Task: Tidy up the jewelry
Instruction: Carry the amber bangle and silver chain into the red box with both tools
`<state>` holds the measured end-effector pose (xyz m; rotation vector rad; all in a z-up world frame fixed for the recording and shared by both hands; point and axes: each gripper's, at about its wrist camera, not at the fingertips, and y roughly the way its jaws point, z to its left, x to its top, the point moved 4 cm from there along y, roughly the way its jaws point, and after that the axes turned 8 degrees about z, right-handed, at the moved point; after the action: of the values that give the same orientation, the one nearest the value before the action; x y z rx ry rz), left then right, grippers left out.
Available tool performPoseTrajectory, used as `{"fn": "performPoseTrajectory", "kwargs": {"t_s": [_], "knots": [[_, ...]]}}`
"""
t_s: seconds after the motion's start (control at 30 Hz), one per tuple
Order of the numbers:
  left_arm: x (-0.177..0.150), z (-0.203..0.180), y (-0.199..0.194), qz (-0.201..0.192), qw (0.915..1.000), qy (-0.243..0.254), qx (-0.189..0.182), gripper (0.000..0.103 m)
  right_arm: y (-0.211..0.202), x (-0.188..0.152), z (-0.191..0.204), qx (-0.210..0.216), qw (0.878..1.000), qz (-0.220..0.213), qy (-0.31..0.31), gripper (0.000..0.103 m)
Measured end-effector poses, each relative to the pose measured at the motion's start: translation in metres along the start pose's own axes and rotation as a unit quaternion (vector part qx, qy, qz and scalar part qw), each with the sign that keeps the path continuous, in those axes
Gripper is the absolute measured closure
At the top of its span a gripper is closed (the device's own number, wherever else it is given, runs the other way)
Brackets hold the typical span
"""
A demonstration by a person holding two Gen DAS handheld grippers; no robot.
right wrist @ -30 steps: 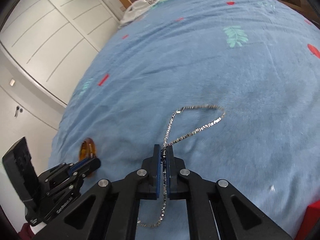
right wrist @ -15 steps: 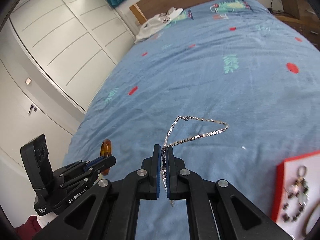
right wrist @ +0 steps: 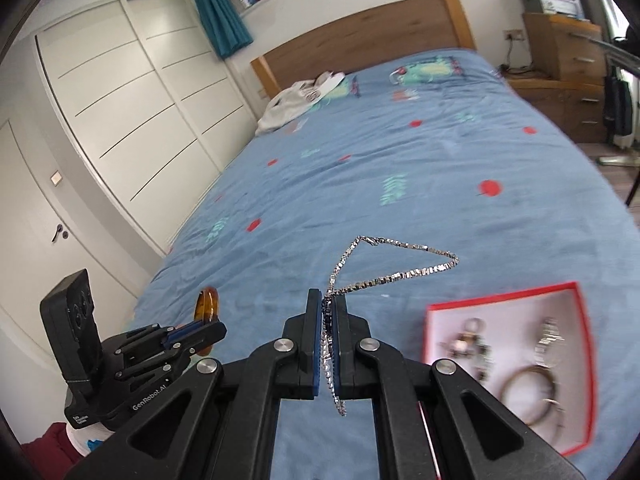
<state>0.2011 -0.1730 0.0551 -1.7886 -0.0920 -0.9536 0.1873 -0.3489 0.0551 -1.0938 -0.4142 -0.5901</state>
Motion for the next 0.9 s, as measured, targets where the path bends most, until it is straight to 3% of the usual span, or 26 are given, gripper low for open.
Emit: {"fn": "performPoseTrajectory", "kwargs": {"t_s": [0.27, 0.5, 0.7, 0.9], "knots": [[0.017, -0.09, 0.026, 0.007, 0.9987, 0.037, -0.034, 0.094, -0.048, -0.015, -0.065, -0.038, 0.999, 0.0, 0.011, 0.099], [0.024, -0.148, 0.076, 0.035, 0.9969, 0.057, -0.041, 0.094, -0.051, -0.026, -0.121, -0.059, 0.998, 0.023, 0.022, 0.099], [0.022, -0.169, 0.119, 0.061, 0.9956, 0.063, -0.034, 0.094, -0.029, -0.037, -0.157, -0.066, 0.996, 0.056, 0.02, 0.099], [0.022, -0.168, 0.154, 0.079, 0.995, 0.058, -0.021, 0.094, 0.0, -0.04, -0.181, -0.07, 0.994, 0.086, 0.009, 0.099]]}}
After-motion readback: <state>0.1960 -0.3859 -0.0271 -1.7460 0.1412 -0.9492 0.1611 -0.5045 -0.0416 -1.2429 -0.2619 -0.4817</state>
